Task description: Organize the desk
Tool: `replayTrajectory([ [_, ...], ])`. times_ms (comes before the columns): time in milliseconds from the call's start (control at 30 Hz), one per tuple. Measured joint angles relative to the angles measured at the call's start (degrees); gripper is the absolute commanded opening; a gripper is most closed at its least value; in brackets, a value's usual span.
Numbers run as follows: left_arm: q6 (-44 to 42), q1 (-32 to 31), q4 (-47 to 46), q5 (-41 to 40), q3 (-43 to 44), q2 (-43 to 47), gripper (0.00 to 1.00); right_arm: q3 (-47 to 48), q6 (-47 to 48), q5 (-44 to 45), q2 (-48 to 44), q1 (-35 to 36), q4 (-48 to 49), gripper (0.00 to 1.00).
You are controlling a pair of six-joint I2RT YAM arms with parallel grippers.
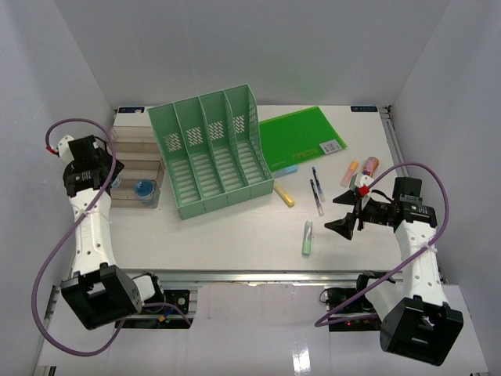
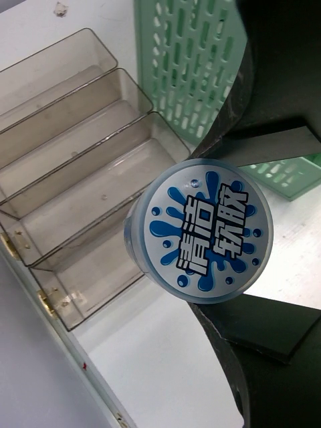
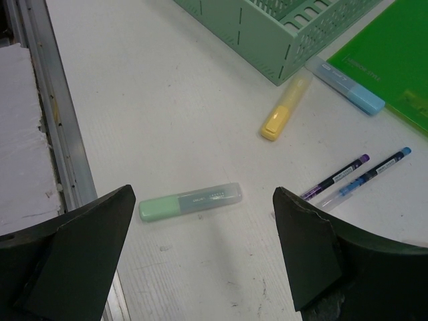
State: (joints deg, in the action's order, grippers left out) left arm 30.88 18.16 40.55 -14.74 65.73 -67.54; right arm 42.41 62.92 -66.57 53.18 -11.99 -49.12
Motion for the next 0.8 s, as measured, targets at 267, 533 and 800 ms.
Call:
replayTrajectory([
  [267, -0.73, 1.05, -5.14, 1.68, 0.60, -12.04, 0.00, -0.02, -0.01, -0.02, -0.02, -0.96, -0.01, 0.90],
  [533, -3.69, 1.07, -7.31, 1.73, 0.60, -16.47, 0.00, -0.13, 0.02, -0.02, 0.05, -1.50, 0.02, 0.90],
  [800, -6.22, 1.07, -10.59, 1.90, 0.58, -19.53, 0.00, -0.15, 0.02, -0.02, 0.31, -1.54, 0.02, 0.90],
])
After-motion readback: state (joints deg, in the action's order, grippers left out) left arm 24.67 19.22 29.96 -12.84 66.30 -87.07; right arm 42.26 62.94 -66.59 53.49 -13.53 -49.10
